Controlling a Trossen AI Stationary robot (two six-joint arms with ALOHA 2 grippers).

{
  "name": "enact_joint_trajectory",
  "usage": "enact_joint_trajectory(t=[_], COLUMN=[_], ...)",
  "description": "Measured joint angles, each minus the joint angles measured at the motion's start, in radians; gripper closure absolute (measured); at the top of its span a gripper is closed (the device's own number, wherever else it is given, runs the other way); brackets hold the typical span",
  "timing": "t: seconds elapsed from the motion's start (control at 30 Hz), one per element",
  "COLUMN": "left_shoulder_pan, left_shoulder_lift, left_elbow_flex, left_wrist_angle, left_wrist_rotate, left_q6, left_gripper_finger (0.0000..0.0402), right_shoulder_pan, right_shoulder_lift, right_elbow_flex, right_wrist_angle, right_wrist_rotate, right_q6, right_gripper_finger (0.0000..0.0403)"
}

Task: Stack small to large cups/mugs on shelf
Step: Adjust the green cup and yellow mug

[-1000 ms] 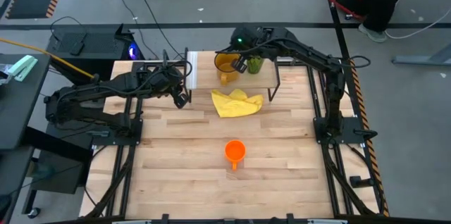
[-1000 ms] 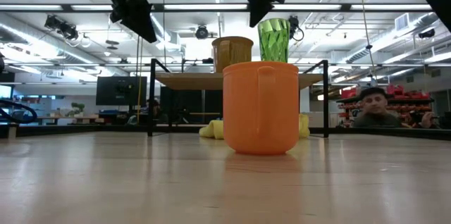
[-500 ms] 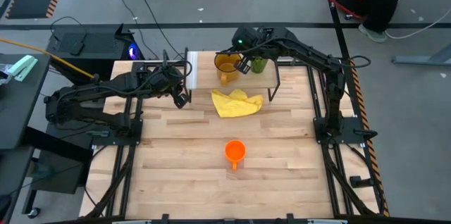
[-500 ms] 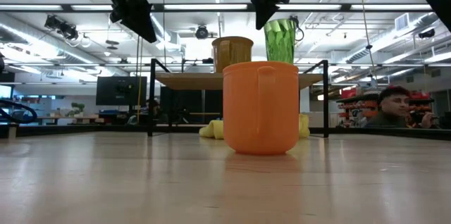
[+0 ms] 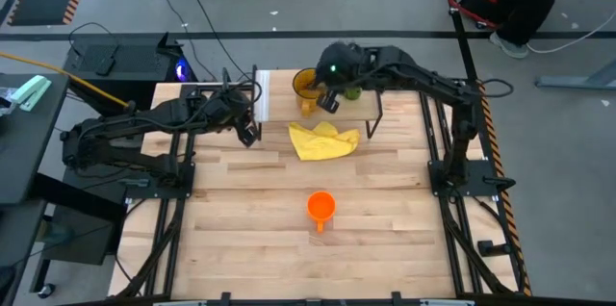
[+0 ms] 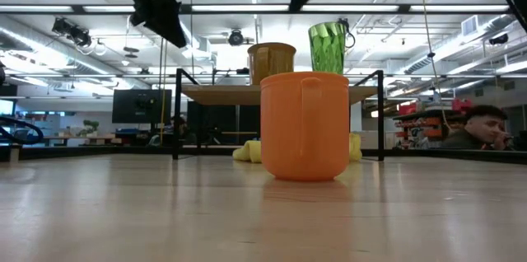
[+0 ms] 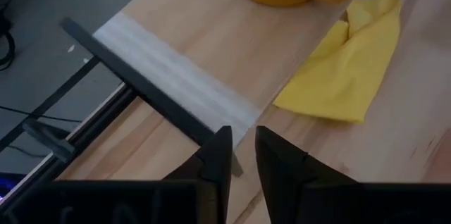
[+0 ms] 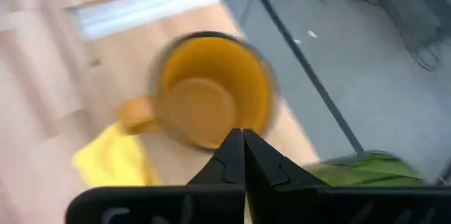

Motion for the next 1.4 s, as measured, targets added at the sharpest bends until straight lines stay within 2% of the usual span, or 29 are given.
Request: enact_joint_trajectory(t=[0.13, 0.23, 0.4, 0.57, 0.73, 0.8, 0.9, 1.0, 1.13, 1.23, 1.33, 1.4], left_shoulder_pan=[0.000, 0.011, 0.068, 0.126, 0.159, 0.169, 0.178, 0.182, 0.182, 0.181, 0.181, 0.186], left_shoulder_lift=[0.015, 0.044, 0.113, 0.164, 0.185, 0.185, 0.185, 0.185, 0.185, 0.185, 0.200, 0.225], left_elbow_flex=[0.002, 0.001, 0.001, 0.001, 0.001, 0.000, 0.000, 0.000, 0.000, 0.000, 0.000, 0.000], left_wrist_angle=[0.105, 0.202, 0.282, 0.337, 0.438, 0.463, 0.472, 0.472, 0.475, 0.486, 0.509, 0.527], left_wrist_rotate=[0.002, 0.010, 0.083, 0.104, 0.182, 0.221, 0.234, 0.235, 0.236, 0.237, 0.258, 0.288], left_q6=[0.001, 0.009, 0.012, 0.046, 0.053, 0.054, 0.054, 0.053, 0.053, 0.049, 0.026, 0.019], left_gripper_finger=[0.0328, 0.0334, 0.0339, 0.0338, 0.0347, 0.0352, 0.0358, 0.0363, 0.0369, 0.0374, 0.0378, 0.0382], right_shoulder_pan=[0.100, 0.183, 0.361, 0.572, 0.769, 0.831, 0.918, 1.005, 1.083, 1.100, 1.097, 1.081], right_shoulder_lift=[-0.002, -0.003, -0.003, -0.003, -0.042, -0.093, -0.208, -0.328, -0.451, -0.487, -0.493, -0.490], right_elbow_flex=[0.000, 0.000, 0.000, -0.008, -0.099, -0.212, -0.481, -0.811, -1.185, -1.409, -1.558, -1.617], right_wrist_angle=[-0.003, -0.018, -0.147, -0.281, -0.270, -0.273, -0.265, -0.097, 0.336, 0.643, 0.871, 0.957], right_wrist_rotate=[-0.006, 0.033, 0.198, 0.409, 0.488, 0.525, 0.585, 0.656, 0.729, 0.803, 0.850, 0.852], right_q6=[-0.004, -0.006, 0.085, 0.280, 0.422, 0.550, 0.820, 1.024, 1.041, 1.002, 0.964, 0.959], right_gripper_finger=[0.0402, 0.0402, 0.0402, 0.0402, 0.0401, 0.0401, 0.0401, 0.0400, 0.0401, 0.0399, 0.0398, 0.0399])
